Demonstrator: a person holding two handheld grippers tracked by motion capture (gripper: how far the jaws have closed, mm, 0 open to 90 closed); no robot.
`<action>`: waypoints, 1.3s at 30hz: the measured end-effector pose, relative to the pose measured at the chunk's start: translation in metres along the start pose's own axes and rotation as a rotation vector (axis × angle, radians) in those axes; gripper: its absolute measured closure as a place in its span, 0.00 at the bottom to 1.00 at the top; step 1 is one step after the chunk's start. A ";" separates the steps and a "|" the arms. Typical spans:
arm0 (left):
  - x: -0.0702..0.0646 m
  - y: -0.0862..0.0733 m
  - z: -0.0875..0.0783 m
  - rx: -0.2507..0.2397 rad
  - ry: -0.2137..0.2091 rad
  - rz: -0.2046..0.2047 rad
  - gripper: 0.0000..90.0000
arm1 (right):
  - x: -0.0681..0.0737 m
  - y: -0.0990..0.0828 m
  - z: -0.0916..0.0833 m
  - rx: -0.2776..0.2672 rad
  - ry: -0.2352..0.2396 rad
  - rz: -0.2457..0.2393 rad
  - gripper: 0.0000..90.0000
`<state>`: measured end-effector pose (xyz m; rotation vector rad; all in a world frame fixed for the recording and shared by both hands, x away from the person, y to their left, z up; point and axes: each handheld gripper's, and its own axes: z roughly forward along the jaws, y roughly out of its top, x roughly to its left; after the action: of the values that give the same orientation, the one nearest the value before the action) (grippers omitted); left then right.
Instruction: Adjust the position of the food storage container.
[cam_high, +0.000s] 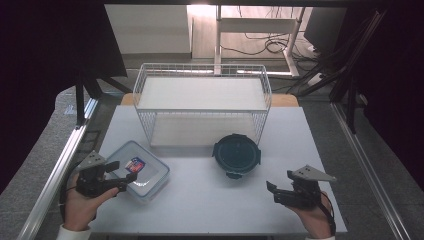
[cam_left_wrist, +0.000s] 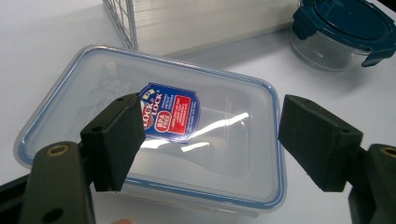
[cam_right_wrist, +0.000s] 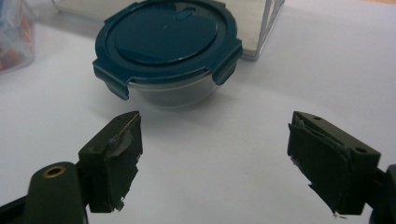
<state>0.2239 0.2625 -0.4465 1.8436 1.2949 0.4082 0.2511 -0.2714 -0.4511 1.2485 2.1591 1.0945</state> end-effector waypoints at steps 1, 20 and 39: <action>-0.001 0.000 0.001 0.000 0.000 0.001 0.24 | 0.000 0.000 0.000 0.000 0.000 0.000 0.20; -0.004 -0.001 0.007 0.023 -0.002 0.008 0.24 | -0.007 -0.006 0.003 0.028 0.030 0.027 0.20; -0.001 0.015 0.011 0.028 -0.009 0.017 0.24 | -0.007 -0.003 0.005 0.023 0.046 0.026 0.21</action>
<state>0.2400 0.2546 -0.4411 1.8786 1.2852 0.3920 0.2563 -0.2767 -0.4570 1.2768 2.2017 1.1221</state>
